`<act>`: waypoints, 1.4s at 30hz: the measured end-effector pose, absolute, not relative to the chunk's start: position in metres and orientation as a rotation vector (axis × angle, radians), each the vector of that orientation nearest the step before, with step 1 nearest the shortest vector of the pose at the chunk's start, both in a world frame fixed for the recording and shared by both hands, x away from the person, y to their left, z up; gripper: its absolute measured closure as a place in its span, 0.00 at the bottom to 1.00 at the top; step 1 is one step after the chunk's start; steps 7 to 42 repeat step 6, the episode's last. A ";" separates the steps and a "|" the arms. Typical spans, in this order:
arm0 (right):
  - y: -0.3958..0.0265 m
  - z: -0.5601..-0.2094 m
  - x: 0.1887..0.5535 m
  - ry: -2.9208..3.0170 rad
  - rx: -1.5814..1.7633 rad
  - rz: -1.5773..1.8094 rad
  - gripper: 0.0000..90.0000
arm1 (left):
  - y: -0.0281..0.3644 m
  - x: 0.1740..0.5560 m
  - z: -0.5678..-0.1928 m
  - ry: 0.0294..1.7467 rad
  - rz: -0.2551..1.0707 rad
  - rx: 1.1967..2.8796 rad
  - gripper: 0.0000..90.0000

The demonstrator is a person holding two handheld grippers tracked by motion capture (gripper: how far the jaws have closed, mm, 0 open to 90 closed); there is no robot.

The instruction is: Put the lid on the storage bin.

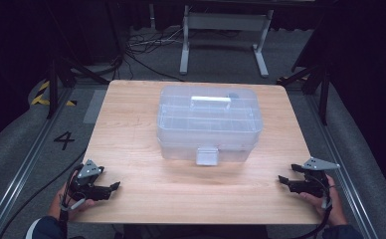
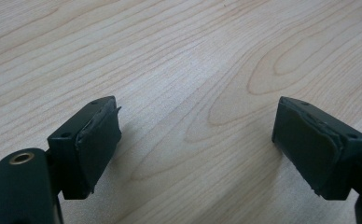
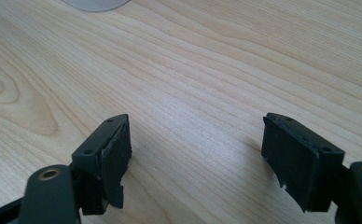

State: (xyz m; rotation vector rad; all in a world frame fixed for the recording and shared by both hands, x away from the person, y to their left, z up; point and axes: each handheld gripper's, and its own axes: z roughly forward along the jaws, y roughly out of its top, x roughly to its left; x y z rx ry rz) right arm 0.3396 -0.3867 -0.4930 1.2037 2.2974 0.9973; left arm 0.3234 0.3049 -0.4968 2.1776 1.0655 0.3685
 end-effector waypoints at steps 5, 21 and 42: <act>-0.387 -0.493 0.340 2.298 1.205 0.998 0.27 | 0.305 0.324 -0.497 1.066 0.368 2.177 0.17; -0.387 -0.493 0.340 2.298 1.205 0.998 0.27 | 0.305 0.324 -0.497 1.066 0.368 2.177 0.17; -0.387 -0.493 0.340 2.298 1.205 0.998 0.27 | 0.305 0.324 -0.497 1.066 0.368 2.177 0.17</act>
